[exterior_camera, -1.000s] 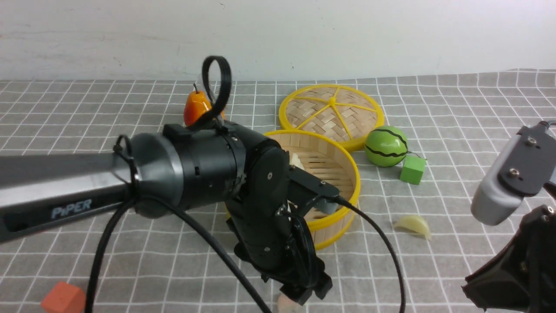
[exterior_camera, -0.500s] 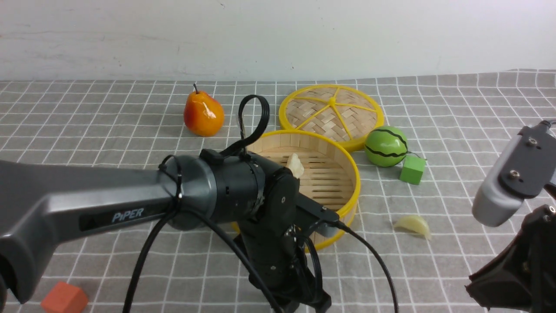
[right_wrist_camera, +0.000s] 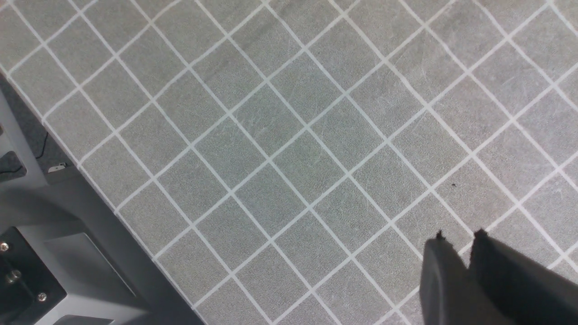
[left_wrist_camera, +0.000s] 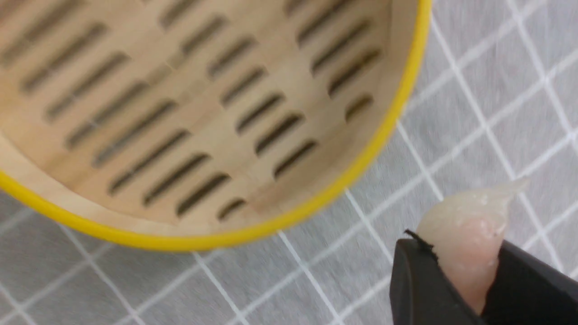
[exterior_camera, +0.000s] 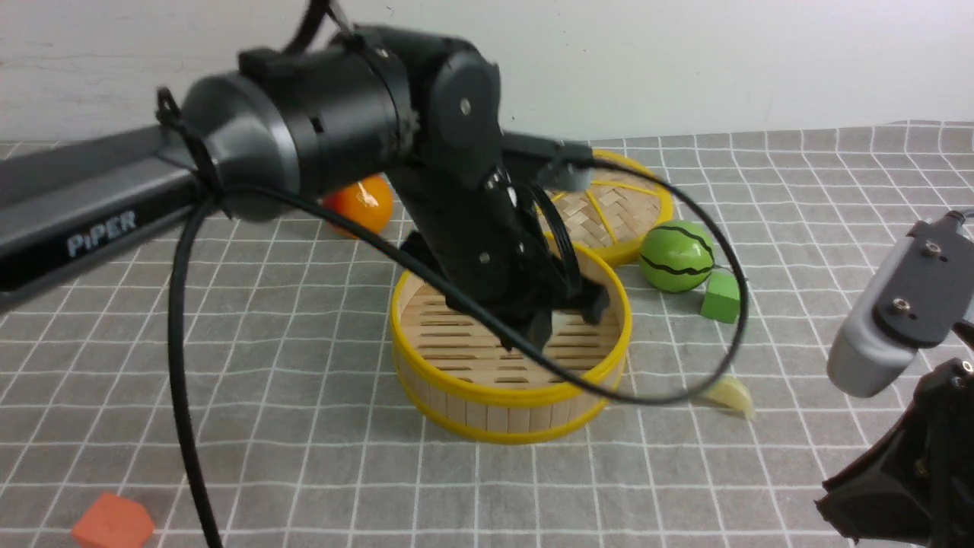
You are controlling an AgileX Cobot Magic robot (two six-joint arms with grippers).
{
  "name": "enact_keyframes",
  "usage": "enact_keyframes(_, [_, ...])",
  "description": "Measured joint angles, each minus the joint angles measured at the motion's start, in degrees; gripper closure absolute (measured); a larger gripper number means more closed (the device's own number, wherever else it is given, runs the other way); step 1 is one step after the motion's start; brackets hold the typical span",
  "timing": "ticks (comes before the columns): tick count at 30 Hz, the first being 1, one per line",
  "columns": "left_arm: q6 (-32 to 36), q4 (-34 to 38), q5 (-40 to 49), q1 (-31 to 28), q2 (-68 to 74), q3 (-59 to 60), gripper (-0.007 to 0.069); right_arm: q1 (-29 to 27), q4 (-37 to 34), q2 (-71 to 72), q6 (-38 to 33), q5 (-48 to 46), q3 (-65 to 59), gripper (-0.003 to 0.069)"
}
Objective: Put the dumplings into the steamer on the table with the grey tablecloth.
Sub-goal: 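Place the dumpling into the bamboo steamer basket with the left gripper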
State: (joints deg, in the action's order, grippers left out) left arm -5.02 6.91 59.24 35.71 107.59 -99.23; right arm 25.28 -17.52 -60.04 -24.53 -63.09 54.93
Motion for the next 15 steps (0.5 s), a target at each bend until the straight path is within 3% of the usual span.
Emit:
enact_keyframes(7, [-2.5, -0.57, -2.76, -7.99, 6.87, -5.52, 0.0472, 0.0, 3.56, -2.02, 4.63, 0.96, 0.1, 0.0565])
enact_keyframes(15, [-5.6, -0.57, -8.75, -10.77, 16.1, -6.39, 0.0472, -0.05, 13.54, -10.51, 14.21, 1.62, 4.85, 0.0564])
